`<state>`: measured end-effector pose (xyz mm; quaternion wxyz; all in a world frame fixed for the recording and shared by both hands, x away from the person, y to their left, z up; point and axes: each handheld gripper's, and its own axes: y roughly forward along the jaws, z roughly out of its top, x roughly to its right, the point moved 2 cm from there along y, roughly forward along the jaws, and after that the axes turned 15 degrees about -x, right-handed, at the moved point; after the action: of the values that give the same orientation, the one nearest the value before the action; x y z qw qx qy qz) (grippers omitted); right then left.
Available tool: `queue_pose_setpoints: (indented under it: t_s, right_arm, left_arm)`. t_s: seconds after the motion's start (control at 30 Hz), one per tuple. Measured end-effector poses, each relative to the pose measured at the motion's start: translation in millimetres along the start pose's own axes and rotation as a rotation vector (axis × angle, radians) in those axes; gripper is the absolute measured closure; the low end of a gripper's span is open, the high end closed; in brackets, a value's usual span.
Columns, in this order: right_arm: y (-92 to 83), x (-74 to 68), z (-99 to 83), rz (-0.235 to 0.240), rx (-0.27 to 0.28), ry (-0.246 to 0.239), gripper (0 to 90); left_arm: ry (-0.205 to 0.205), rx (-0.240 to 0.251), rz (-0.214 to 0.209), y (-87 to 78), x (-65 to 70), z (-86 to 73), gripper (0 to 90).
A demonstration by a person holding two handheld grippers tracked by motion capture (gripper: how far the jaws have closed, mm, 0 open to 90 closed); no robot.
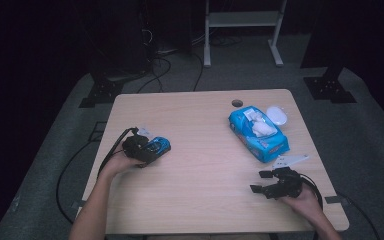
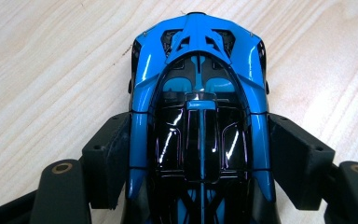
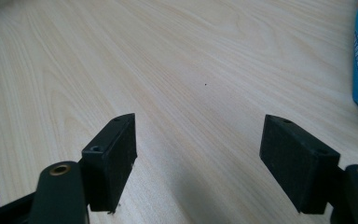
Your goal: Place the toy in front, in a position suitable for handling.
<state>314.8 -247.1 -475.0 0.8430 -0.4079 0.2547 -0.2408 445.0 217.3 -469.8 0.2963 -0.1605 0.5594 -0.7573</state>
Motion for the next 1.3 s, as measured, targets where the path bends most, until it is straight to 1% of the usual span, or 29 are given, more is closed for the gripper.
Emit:
queue_pose_setpoints:
  t_s: [0.1,0.2,0.27,0.33,0.43,0.53,0.57,0.7,0.77,0.83,0.9,1.0,1.13,1.3]
  right_arm:
    - [-0.4,1.3,-0.1,0.002,0.002,0.005,26.4]
    - [-0.6,2.4,-0.1,0.003,0.006,0.008,26.3]
    - [-0.9,1.8,-0.1,0.002,0.005,0.006,26.3]
    - [-1.6,0.6,-0.2,0.001,0.006,0.006,26.3]
    - [-2.7,0.8,0.1,-0.001,0.013,0.004,26.4]
    - [-2.9,2.0,0.1,0.002,0.013,0.012,26.3]
    - [-2.8,2.2,0.2,0.002,0.012,0.013,26.4]
    - [-3.4,1.7,0.8,-0.002,0.015,0.009,26.3]
    - [-3.7,2.0,0.7,-0.002,0.018,0.01,26.4]
    - [-4.0,2.7,0.3,-0.001,0.019,0.014,26.3]
    - [-4.6,3.1,-0.2,-0.005,0.02,0.013,26.4]
    - [-6.6,3.0,-0.9,-0.005,0.025,0.018,26.4]
    - [-6.7,5.4,-1.8,-0.007,0.026,0.017,26.4]
    - [-8.4,5.7,-2.4,-0.007,0.031,0.023,26.4]
  left_arm:
    - [0.001,0.005,0.002,-2.8,-1.1,-1.7,27.9]
    - [-0.012,0.028,0.002,-10.1,-4.2,-3.7,27.9]
    - [-0.025,0.051,0.01,-17.3,-5.1,-5.0,28.0]
    - [-0.028,0.082,0.011,-25.4,-3.6,-5.4,27.9]
    - [-0.011,0.124,0.007,-36.8,3.9,-2.0,27.9]
    - [0.023,0.139,0.003,-44.2,16.0,6.3,27.9]
    - [0.037,0.143,-0.004,-46.0,20.5,9.7,27.9]
    - [0.093,0.164,-0.024,-48.4,41.6,24.9,27.9]
    - [0.114,0.174,-0.043,-47.2,52.0,32.0,27.9]
    - [0.141,0.171,-0.05,-45.5,63.0,38.9,27.9]
    - [0.166,0.179,-0.06,-43.0,74.5,45.6,27.9]
    - [0.191,0.189,-0.083,-39.4,90.7,54.8,27.9]
    - [0.236,0.195,-0.109,-33.9,112.3,66.4,27.9]
    - [0.281,0.185,-0.129,-27.3,131.6,79.3,27.9]
